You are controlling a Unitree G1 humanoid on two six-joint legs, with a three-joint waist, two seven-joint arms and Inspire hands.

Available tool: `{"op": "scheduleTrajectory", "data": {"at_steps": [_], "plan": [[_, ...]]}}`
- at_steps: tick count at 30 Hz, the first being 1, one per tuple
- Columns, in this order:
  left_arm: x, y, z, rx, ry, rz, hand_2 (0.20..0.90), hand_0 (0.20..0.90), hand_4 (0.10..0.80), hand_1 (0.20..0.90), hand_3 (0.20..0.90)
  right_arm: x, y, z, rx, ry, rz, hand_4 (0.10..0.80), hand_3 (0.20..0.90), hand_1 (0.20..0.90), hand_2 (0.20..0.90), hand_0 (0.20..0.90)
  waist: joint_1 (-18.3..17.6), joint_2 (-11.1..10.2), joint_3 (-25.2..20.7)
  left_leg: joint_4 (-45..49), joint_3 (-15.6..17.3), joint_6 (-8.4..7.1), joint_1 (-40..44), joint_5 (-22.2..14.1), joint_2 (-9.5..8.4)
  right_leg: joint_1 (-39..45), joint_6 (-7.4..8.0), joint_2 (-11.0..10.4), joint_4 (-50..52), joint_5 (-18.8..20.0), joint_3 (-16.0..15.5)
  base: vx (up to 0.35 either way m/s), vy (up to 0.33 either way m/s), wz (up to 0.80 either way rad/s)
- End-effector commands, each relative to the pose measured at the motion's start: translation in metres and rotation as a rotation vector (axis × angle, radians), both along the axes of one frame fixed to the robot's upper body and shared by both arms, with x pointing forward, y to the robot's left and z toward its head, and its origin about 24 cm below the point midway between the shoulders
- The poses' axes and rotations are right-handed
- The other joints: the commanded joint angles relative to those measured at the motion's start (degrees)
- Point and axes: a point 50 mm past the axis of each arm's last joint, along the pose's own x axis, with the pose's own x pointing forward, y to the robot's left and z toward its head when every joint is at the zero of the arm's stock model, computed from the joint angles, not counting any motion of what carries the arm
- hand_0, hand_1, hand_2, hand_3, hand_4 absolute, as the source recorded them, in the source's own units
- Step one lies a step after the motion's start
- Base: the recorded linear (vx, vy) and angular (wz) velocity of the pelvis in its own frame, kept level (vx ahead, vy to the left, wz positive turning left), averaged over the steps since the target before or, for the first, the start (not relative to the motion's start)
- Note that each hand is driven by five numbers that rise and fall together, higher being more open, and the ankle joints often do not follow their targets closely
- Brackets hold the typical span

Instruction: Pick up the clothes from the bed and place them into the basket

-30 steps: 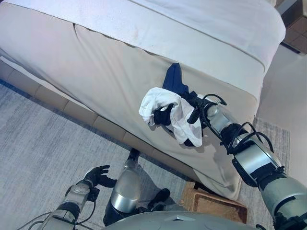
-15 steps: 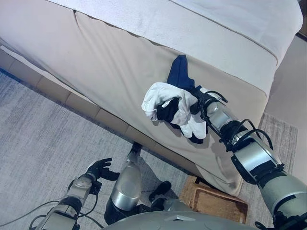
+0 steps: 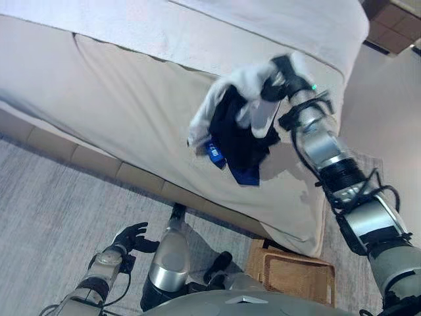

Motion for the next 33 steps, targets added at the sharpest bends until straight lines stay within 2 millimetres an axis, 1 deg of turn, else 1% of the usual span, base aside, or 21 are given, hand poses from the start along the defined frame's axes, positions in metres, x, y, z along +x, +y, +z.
{"op": "scheduleTrajectory", "data": {"at_steps": [1,3,4,6,9,10,12,14,18,19,20,23,26,27,28,31,32,33], "plan": [[-0.05,-0.01,-0.023,-0.014,0.144,-0.04,0.9,0.9,0.8,0.9,0.9,-0.046,-0.042,0.089,-0.002,-0.51,-0.13,0.1,0.2,0.3,0.3,0.3,-3.26,1.21,-12.67,0.0,4.34,4.07,8.37,-12.42,-0.99,-4.34,-0.33,0.71,5.69,1.62,2.45,0.064,0.021,-0.23],[-0.054,-0.011,-0.025,-0.019,0.159,-0.041,0.9,0.9,0.8,0.9,0.9,-0.054,-0.047,0.095,0.014,-0.541,-0.127,0.1,0.2,0.3,0.3,0.3,-4.1,1.44,-13.7,0.0,4.6,4.2,8.85,-12.66,-1.16,-4.27,-0.38,0.61,5.52,1.59,2.76,0.036,0.017,-0.23],[-0.057,-0.012,-0.026,-0.026,0.168,-0.036,0.9,0.9,0.8,0.9,0.9,-0.058,-0.05,0.096,0.035,-0.535,-0.106,0.1,0.2,0.3,0.3,0.3,-4.78,1.74,-14.38,0.0,5.0,4.21,9.51,-13.04,-1.23,-4.03,-0.39,0.5,5.48,1.49,3.09,0.035,0.016,-0.23],[-0.059,-0.013,-0.027,-0.03,0.175,-0.035,0.9,0.9,0.8,0.9,0.9,-0.059,-0.052,0.093,0.039,-0.511,-0.087,0.1,0.2,0.3,0.3,0.3,-5.24,1.97,-14.79,0.0,5.34,4.18,10.12,-13.3,-1.27,-3.8,-0.43,0.46,5.35,1.44,3.39,0.03,0.013,-0.21],[-0.061,-0.016,-0.029,-0.044,0.186,-0.031,0.9,0.9,0.8,0.9,0.9,-0.058,-0.05,0.082,0.012,-0.446,-0.051,0.1,0.2,0.3,0.3,0.3,-6.08,2.51,-15.66,0.0,6.03,4.14,11.25,-13.63,-1.29,-3.21,-0.68,0.46,4.82,1.1,3.96,0.047,0.011,-0.17],[-0.06,-0.018,-0.029,-0.052,0.184,-0.033,0.9,0.9,0.8,0.9,0.9,-0.054,-0.05,0.075,-0.006,-0.387,-0.035,0.1,0.2,0.3,0.3,0.3,-6.27,2.65,-15.93,0.0,6.46,4.12,11.72,-13.81,-1.23,-2.77,-0.81,0.52,4.45,0.96,4.04,0.031,-0.01,-0.22],[-0.06,-0.02,-0.029,-0.055,0.183,-0.038,0.9,0.9,0.8,0.9,0.9,-0.05,-0.05,0.066,0.006,-0.336,-0.004,0.1,0.2,0.3,0.3,0.3,-6.27,2.65,-16.03,0.0,6.64,4.06,12.02,-13.89,-1.23,-2.4,-0.93,0.59,4.03,0.88,3.98,0.027,-0.017,-0.18],[-0.059,-0.023,-0.03,-0.057,0.189,-0.044,0.9,0.9,0.8,0.9,0.9,-0.041,-0.043,0.047,0.015,-0.22,0.077,0.1,0.2,0.3,0.3,0.3,-6.27,2.65,-16.21,0.0,6.75,3.91,12.43,-13.96,-1.29,-1.97,-1.21,0.64,3.59,0.68,3.81,0.038,-0.012,-0.05],[-0.06,-0.024,-0.031,-0.058,0.205,-0.053,0.9,0.9,0.8,0.9,0.9,-0.027,-0.013,0.009,0.008,0.01,0.319,0.1,0.2,0.3,0.3,0.3,-5.68,2.67,-15.87,0.17,6.47,3.72,12.76,-13.85,-1.31,-1.45,-1.77,0.64,3.29,0.22,3.13,0.035,0.004,-0.06],[-0.06,-0.024,-0.031,-0.058,0.206,-0.054,0.9,0.9,0.8,0.9,0.9,-0.027,-0.012,0.007,0.002,0.019,0.323,0.1,0.2,0.3,0.3,0.3,-5.68,2.66,-15.85,0.18,6.42,3.72,12.78,-13.85,-1.32,-1.4,-1.77,0.64,3.28,0.22,3.09,0.032,0.005,0.01],[-0.06,-0.025,-0.031,-0.057,0.21,-0.056,0.9,0.9,0.8,0.9,0.9,-0.024,-0.006,0.001,-0.017,0.049,0.35,0.1,0.2,0.3,0.3,0.3,-5.46,2.6,-15.74,0.21,6.28,3.69,12.79,-13.8,-1.35,-1.27,-1.81,0.62,3.2,0.26,2.89,0.035,0.003,0.02],[-0.063,-0.025,-0.032,-0.05,0.225,-0.065,0.9,0.9,0.8,0.9,0.9,-0.014,0.014,-0.027,-0.066,0.182,0.415,0.1,0.2,0.3,0.3,0.3,-4.06,2.25,-15.16,0.3,5.69,3.51,12.64,-13.48,-1.42,-0.68,-1.94,0.55,2.63,0.58,1.8,0.049,0.004,0.1],[-0.06,-0.025,-0.03,-0.043,0.224,-0.08,0.9,0.9,0.8,0.9,0.9,-0.003,0.027,-0.047,-0.078,0.258,0.411,0.1,0.2,0.3,0.3,0.3,-2.17,1.76,-14.13,0.56,4.75,3.38,11.9,-13.04,-1.46,-0.39,-1.88,0.5,2.1,1.07,0.53,0.015,-0.011,0.12],[-0.057,-0.024,-0.03,-0.041,0.22,-0.083,0.9,0.9,0.8,0.9,0.9,0.001,0.03,-0.053,-0.092,0.284,0.39,0.1,0.2,0.3,0.3,0.3,-1.52,1.62,-13.78,0.59,4.43,3.34,11.53,-12.88,-1.51,-0.36,-1.86,0.53,1.91,1.2,0.16,-0.025,-0.029,0.18],[-0.051,-0.023,-0.028,-0.036,0.21,-0.093,0.9,0.9,0.8,0.9,0.9,0.01,0.032,-0.062,-0.116,0.334,0.347,0.1,0.2,0.3,0.3,0.3,-0.28,1.49,-12.88,0.76,3.93,3.21,10.82,-12.71,-1.45,-0.46,-1.84,0.58,1.81,1.32,-0.3,-0.052,-0.041,0.23],[-0.036,-0.021,-0.023,-0.02,0.181,-0.115,0.9,0.9,0.8,0.9,0.9,0.023,0.029,-0.074,-0.15,0.439,0.238,0.1,0.2,0.3,0.3,0.3,2.1,0.89,-11.32,0.98,2.66,3.08,8.51,-11.97,-1.4,-1.28,-1.75,0.8,1.45,1.82,-1.48,-0.109,-0.072,0.27],[-0.033,-0.02,-0.021,-0.016,0.173,-0.12,0.9,0.9,0.8,0.9,0.9,0.026,0.025,-0.078,-0.153,0.477,0.198,0.418,0.518,0.573,0.573,0.573,2.66,0.78,-10.83,1.0,2.28,3.02,7.92,-11.74,-1.38,-1.49,-1.78,0.88,1.4,1.89,-1.81,-0.102,-0.058,0.35],[-0.031,-0.019,-0.02,-0.012,0.164,-0.121,0.9,0.9,0.8,0.9,0.9,0.028,0.022,-0.082,-0.152,0.51,0.174,0.8,0.9,0.9,0.9,0.9,3.1,0.69,-10.39,0.97,1.95,2.99,7.45,-11.58,-1.38,-1.65,-1.77,0.96,1.32,1.96,-2.01,-0.097,-0.05,0.28]]}}
